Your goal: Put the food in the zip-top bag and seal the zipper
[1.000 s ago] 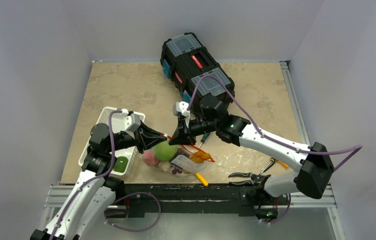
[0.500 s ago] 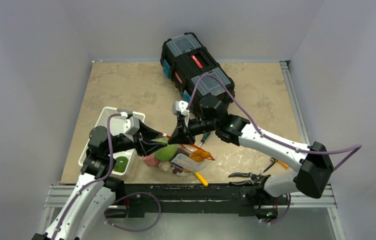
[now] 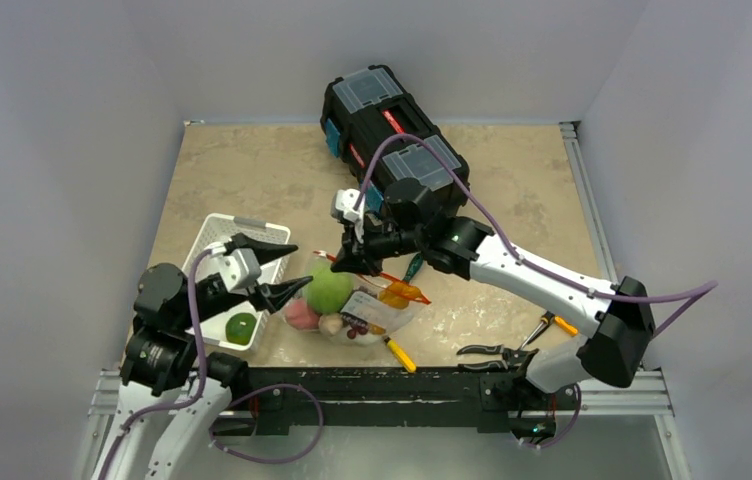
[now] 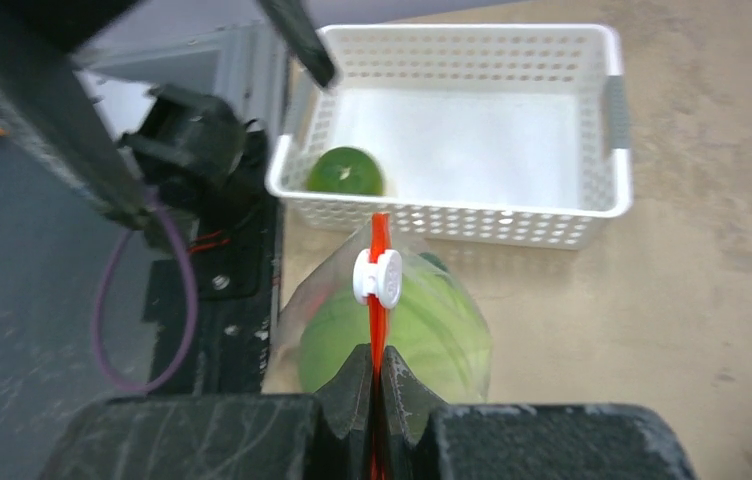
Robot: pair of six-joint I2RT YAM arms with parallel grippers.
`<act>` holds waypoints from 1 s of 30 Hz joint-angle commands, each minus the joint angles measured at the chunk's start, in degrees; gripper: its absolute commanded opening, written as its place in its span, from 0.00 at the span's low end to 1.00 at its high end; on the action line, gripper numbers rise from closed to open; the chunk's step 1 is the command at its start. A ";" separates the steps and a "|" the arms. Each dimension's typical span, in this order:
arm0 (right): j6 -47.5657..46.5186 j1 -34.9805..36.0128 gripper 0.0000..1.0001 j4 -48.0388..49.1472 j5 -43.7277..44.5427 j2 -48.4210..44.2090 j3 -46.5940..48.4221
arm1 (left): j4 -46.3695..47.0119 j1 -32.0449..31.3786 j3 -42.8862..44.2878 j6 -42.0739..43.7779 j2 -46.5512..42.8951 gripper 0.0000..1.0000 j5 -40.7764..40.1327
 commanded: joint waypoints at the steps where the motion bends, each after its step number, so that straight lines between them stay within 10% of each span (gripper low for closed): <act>1: 0.10 3.57 0.00 -3.56 18.41 2.23 10.81 | -11.70 0.03 11.70 0.58 2.73 0.55 -16.88; 8: 2.07 9.90 0.00 0.13 36.55 5.84 15.60 | -37.55 0.03 33.01 -41.28 18.44 0.47 -35.73; 15: 4.01 9.98 0.00 6.67 40.71 5.99 13.14 | -28.27 0.03 19.10 -79.78 14.43 0.46 -26.42; 30: 2.10 13.84 0.00 7.42 45.24 7.12 11.85 | -30.28 0.03 19.21 -99.89 15.01 0.49 -32.79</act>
